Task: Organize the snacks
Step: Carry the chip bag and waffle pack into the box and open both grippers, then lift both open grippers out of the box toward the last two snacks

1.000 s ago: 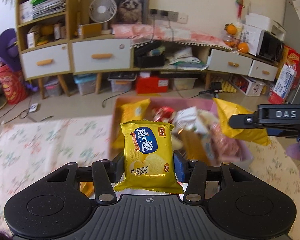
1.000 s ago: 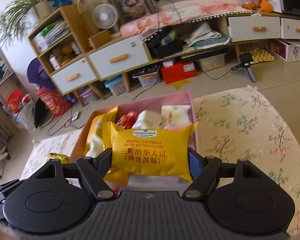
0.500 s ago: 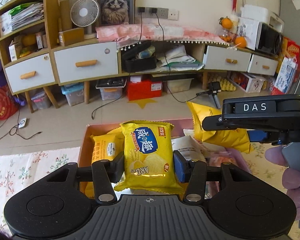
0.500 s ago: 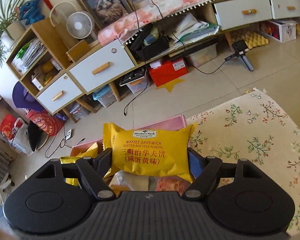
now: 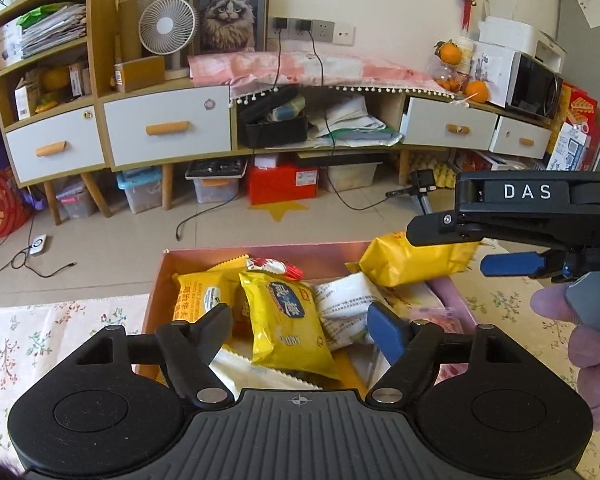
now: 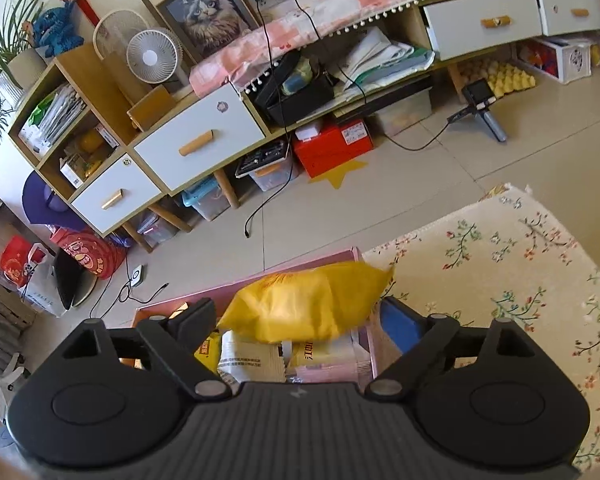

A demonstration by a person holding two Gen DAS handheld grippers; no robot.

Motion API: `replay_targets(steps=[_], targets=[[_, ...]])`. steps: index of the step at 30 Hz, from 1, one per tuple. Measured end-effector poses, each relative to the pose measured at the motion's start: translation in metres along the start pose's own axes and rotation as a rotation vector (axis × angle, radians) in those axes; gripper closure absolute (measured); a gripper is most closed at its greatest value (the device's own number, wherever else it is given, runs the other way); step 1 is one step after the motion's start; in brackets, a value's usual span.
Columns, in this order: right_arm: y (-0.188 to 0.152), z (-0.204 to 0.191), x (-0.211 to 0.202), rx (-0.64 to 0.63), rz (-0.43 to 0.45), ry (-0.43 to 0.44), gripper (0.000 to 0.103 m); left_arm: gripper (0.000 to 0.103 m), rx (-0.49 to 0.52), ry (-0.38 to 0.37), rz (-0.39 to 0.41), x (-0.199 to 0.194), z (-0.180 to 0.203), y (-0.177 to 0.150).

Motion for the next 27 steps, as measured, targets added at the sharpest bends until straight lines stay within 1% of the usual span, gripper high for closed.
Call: replay_targets(steps=[6, 10, 12, 20, 27], targets=[[-0.008, -0.008, -0.014, -0.053, 0.005, -0.026, 0.011, 0.024, 0.005, -0.004, -0.014, -0.017, 0.003, -0.016], [-0.018, -0.012, -0.025, -0.083, 0.004, -0.028, 0.006, 0.020, 0.005, -0.007, -0.023, -0.033, 0.002, -0.028], [-0.024, -0.014, -0.029, -0.100, -0.003, -0.043, 0.006, 0.019, 0.005, -0.005, -0.030, -0.041, 0.000, -0.033], [-0.054, -0.021, -0.051, -0.155, -0.018, -0.073, 0.004, 0.014, 0.010, 0.004, -0.044, -0.074, -0.004, -0.067], [-0.083, -0.025, -0.067, -0.186, -0.027, -0.092, 0.001, 0.013, 0.027, 0.017, -0.080, -0.097, -0.008, -0.099]])
Point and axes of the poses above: each gripper's, at about its wrist camera, not at the fingertips, and x roughly the way its jaws point, z to its right, y to its top, the point moved 4 cm from there along x, roughly the way its jaws point, and after that the axes turned 10 degrees about -z, right-handed, at the moved point
